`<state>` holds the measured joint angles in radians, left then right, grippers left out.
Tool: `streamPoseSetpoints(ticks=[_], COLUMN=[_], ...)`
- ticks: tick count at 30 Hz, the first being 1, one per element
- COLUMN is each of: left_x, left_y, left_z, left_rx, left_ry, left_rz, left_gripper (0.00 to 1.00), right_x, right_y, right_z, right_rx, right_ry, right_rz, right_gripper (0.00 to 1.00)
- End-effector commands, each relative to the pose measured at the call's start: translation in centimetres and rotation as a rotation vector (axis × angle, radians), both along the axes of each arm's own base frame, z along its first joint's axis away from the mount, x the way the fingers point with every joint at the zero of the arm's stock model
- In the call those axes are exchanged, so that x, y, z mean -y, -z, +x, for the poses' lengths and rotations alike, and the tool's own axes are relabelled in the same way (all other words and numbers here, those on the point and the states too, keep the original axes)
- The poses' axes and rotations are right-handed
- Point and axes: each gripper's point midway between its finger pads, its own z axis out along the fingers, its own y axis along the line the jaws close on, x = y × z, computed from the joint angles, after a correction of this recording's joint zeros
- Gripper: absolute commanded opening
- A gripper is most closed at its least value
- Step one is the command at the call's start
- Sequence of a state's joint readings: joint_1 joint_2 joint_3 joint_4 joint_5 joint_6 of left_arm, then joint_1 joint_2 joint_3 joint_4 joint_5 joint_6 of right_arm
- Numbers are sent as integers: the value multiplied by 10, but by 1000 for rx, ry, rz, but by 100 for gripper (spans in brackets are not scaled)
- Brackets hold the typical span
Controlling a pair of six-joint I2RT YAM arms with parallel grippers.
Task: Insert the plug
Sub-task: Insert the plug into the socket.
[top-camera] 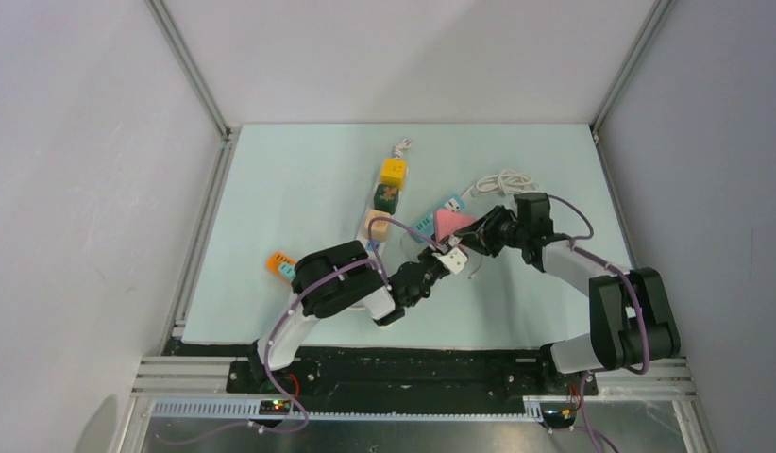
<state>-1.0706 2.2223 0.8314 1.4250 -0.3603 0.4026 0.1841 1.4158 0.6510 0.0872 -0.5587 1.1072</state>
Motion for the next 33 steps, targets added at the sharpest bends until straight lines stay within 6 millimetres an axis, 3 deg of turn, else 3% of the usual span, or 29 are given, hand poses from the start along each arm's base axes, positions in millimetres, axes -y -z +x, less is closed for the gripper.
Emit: streamPoseSetpoints(ticks=[1, 8, 12, 16, 21, 27, 33], left_x=[-13, -13, -14, -12, -11, -10, -10], left_y=[49, 50, 51, 52, 53, 51, 53], left_z=[-11, -13, -13, -12, -12, -14, -13], left_rx=[-53, -34, -27, -25, -31, -47, -57], left_ry=[11, 28, 25, 26, 26, 29, 26], left_rz=[158, 182, 191, 192, 183, 161, 153], left_gripper=[0, 0, 0, 0, 0, 2, 4], right_x=[4, 8, 19, 23, 18, 15, 8], right_y=[-6, -1, 5, 0, 0, 9, 19], right_z=[17, 14, 14, 19, 16, 16, 17], right_rx=[-1, -83, -185, -159, -169, -191, -180], right_ry=[39, -20, -46, -43, -65, -66, -76], right_rz=[-41, -134, -247, -309, -355, -390, -441], right_gripper=[27, 33, 24, 22, 27, 21, 25])
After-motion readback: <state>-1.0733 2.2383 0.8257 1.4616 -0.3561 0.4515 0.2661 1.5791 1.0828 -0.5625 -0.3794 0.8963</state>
